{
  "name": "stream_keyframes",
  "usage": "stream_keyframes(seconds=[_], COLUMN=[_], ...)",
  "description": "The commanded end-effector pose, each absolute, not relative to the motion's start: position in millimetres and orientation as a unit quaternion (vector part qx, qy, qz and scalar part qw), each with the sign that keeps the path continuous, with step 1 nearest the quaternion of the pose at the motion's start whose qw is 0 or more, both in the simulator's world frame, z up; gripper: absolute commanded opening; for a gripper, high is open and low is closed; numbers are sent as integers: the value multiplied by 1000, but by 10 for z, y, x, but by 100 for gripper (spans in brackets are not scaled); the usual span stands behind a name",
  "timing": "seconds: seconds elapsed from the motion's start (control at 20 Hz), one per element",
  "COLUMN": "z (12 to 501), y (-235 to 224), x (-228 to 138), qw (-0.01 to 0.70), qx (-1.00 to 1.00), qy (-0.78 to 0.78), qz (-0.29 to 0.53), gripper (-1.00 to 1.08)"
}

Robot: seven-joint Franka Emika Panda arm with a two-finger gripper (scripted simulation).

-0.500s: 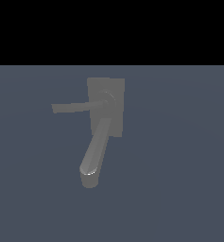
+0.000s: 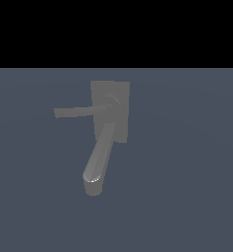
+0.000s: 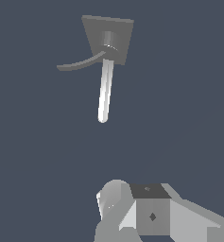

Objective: Turn on the faucet by rotating a designated handle.

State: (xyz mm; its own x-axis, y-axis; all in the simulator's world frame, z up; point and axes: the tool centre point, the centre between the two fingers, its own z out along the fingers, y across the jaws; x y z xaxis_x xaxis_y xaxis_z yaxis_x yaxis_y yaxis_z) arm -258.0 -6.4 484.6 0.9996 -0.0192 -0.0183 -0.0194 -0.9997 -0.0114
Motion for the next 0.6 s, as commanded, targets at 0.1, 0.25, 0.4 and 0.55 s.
stream_keyframes(seconds=[0.1, 0.25, 0.4, 0.55], z=[4749, 4661, 4557, 4442], y=[-141, -212, -295, -386], x=[-2522, -2468, -2400, -2321], qw=[-19, -43, -72, -107], qx=[-1000, -998, -996, -992], qy=[2, -6, -16, -30], qz=[22, 34, 48, 63], gripper=[-100, -100, -100, -100])
